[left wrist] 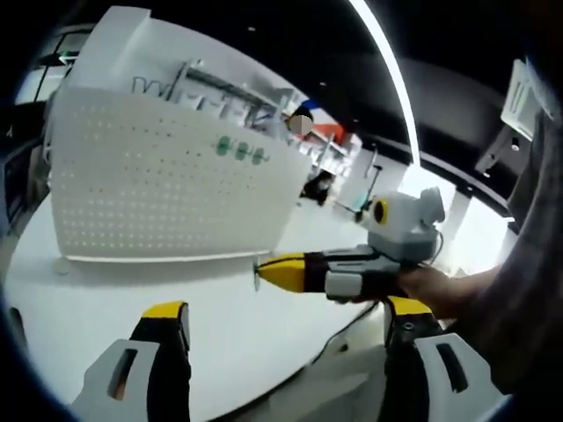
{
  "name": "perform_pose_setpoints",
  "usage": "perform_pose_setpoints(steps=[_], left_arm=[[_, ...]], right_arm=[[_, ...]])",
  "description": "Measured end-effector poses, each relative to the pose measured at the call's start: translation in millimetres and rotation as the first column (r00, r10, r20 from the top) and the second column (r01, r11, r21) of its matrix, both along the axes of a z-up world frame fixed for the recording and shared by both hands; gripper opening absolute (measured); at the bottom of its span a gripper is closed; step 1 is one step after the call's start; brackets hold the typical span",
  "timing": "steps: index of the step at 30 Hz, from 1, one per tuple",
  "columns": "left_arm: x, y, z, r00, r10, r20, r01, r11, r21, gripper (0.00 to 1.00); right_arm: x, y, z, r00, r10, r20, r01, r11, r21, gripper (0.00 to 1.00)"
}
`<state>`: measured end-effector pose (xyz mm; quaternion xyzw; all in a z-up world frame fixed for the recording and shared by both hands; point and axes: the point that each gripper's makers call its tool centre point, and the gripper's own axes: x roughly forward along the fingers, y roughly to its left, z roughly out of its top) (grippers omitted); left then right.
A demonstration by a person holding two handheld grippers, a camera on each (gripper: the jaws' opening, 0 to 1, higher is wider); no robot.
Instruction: Insert the hook assembly into the mounting plate slot until the hook locks in place.
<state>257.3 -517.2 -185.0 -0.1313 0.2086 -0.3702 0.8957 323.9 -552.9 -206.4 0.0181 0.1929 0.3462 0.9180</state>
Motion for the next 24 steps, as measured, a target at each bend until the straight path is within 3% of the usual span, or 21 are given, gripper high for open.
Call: perform_pose_setpoints(steps=[16,24], left_arm=[[10.3,7,-6.1,0.999,0.042,-0.016,-0.041,0.999,0.028,1.00],[12.9,11,-8.8,0.998,0.054,-0.020,-0.053,0.998,0.040,1.00]], right_arm=[[32,-20,5.0,0.995,-0.081,0.058,0.083,0.996,-0.022,0.00],[60,-47,17.8,0.976,-0.174,0.130,0.179,0.983,-0.027,0.00]])
